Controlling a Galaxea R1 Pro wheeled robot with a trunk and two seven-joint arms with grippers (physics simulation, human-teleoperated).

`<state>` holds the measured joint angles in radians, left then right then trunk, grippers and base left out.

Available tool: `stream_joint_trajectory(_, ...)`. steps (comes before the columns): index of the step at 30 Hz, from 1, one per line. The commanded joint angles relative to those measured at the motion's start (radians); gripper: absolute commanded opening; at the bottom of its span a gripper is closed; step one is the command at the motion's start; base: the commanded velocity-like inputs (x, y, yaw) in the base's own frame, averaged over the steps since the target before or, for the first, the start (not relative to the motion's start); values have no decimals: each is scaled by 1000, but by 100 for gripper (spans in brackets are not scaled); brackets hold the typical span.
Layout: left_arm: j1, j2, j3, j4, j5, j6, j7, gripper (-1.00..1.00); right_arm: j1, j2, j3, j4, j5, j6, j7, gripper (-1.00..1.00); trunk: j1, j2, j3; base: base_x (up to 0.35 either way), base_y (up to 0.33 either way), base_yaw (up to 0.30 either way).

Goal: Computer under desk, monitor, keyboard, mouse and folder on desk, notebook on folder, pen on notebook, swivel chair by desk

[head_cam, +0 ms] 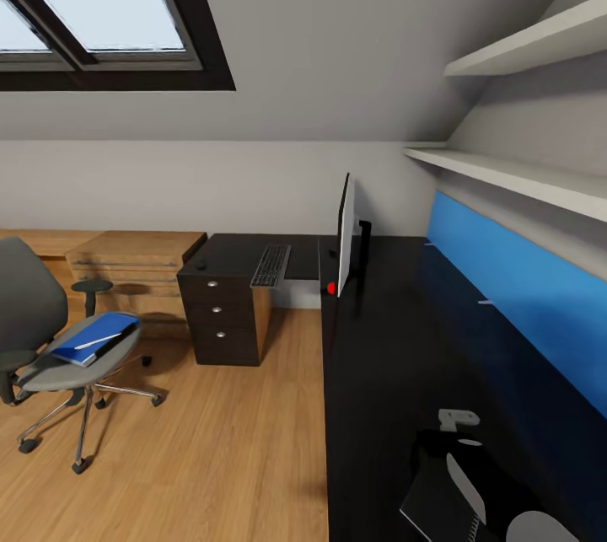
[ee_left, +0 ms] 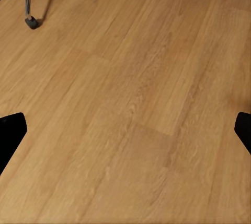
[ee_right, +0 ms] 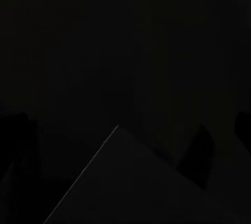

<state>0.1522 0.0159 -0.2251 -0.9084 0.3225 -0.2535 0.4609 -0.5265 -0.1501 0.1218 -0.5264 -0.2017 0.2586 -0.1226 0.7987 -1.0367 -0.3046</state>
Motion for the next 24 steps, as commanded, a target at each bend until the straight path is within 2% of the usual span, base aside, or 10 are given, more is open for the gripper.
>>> stream_joint_trajectory(1,0,2,-6,-1,10,-5,5,100,0,-2,9,2,-5,9,-10,100,0,-1,-1,0,0,0)
stream_joint_trajectory(7,0,2,-7,-1,9,-9,4,100,0,-2,10,2,-5,8,-10,100,0,-1,-1,-1,0,0)
stream_joint_trajectory(14,0,2,-8,-1,9,-10,4,100,0,-2,10,2,-5,8,-10,100,0,-1,-1,-158,0,0)
stream_joint_trajectory(24,0,2,-8,-1,9,-10,5,100,0,-1,12,2,-5,8,-10,100,0,-1,-1,-19,0,0)
